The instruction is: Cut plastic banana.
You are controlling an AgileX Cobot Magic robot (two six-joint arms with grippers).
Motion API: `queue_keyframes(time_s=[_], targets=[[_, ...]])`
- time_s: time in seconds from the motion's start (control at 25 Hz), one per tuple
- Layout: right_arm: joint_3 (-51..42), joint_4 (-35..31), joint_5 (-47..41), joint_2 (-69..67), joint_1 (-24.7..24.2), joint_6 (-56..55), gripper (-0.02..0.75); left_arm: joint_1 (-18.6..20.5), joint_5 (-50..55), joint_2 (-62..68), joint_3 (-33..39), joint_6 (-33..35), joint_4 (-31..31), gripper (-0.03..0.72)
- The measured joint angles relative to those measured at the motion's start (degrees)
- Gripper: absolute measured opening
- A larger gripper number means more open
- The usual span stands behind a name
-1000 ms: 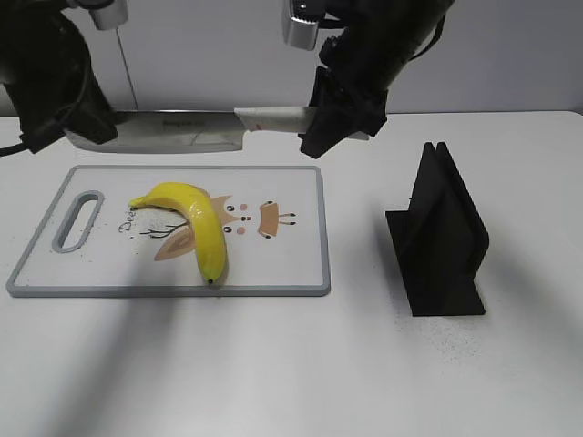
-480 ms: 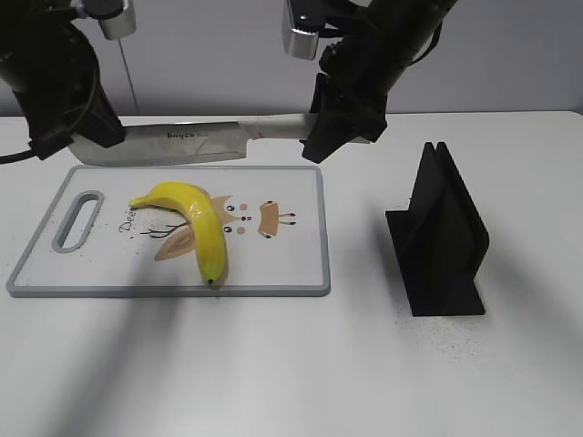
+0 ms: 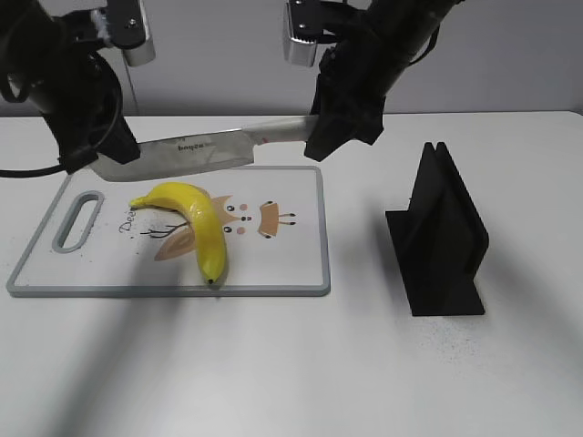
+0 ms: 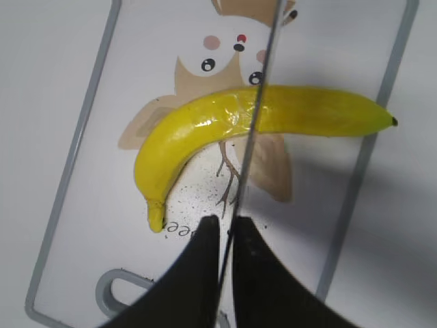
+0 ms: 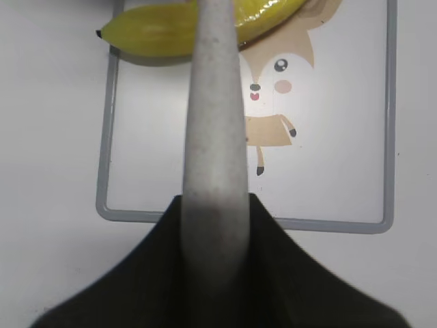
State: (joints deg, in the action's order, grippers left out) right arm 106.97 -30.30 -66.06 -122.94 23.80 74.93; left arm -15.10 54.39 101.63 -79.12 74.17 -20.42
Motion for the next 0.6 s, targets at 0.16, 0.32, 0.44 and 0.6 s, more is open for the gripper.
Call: queue_keyframes(time_s=[0.16, 0.32, 0.44, 0.6], targets=[[0.0, 1.4, 2.1, -2.5, 0.0, 0.0, 0.162, 0.0, -3.4, 3.1, 0.4, 0.2, -0.8, 0.016], [0.2, 2.8, 4.0, -6.5, -0.1, 0.1, 0.162, 0.1, -9.8, 7.6, 2.8, 0.7, -3.1, 0.018], [0.4, 3.3, 4.3, -10.1, -0.3, 0.2, 0.163, 0.1, -12.8, 10.4, 4.6, 1.2, -4.8, 0.020], [0.9, 3.0, 4.0, -11.4, -0.5, 0.4, 0.165, 0.0, -13.2, 11.1, 4.7, 1.4, -5.1, 0.021]])
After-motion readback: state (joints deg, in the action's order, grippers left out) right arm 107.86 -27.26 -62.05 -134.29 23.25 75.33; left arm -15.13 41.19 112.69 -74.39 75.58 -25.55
